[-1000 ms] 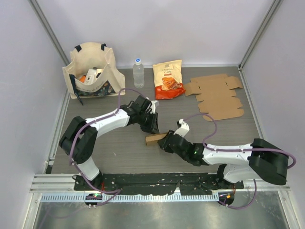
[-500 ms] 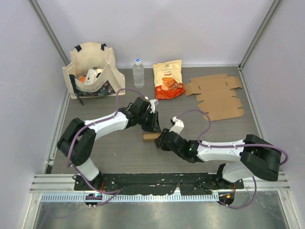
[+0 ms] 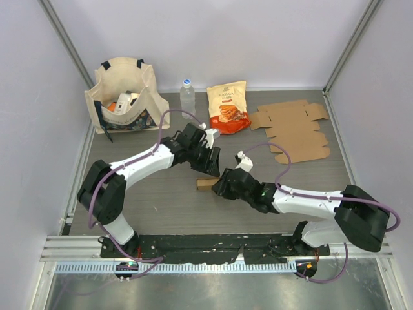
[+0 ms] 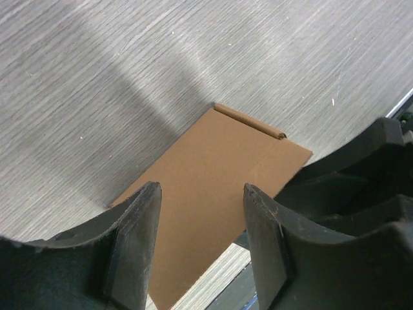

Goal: Fold the paper box

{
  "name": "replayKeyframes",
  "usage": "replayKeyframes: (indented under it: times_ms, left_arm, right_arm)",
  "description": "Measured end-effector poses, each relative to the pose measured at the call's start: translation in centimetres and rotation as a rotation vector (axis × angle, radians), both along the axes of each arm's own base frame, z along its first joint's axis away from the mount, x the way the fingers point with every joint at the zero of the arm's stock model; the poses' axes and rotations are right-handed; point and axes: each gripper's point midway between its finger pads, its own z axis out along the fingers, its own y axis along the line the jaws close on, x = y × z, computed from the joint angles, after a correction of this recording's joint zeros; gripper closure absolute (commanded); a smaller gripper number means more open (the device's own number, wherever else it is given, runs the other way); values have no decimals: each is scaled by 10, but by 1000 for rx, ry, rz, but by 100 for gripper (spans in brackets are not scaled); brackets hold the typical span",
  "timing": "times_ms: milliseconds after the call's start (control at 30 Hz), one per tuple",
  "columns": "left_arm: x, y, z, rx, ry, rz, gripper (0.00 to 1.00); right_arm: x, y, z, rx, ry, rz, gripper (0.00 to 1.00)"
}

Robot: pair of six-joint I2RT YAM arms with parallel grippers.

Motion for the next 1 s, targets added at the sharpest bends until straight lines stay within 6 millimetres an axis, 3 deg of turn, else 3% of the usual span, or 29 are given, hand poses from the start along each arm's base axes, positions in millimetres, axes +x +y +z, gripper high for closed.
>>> replayKeyframes:
  times_ms: [200,400,500,633,833,1000]
  left_arm:
    - [4,4,7,7,-6,-83,44]
    - [15,14,4,7,26,-43,41]
    - [20,19,13,-2,14,-5,38]
    - [23,28,39,-16,-53,30,37]
    - [9,55,79,-27,-171,83,44]
    - [-14,76,67,11,-148,97,42]
  right_arm:
    - [0,1,5,37,25,10,62]
    - [-6,2,21,72,17,56,60]
    - [-14,-5,28,52,2,108,57]
    - [-23,-23,38,-43,-13,186,54]
    - [8,-62,87,-150,-135,190,54]
    - [22,-79,86,-215,-181,223,54]
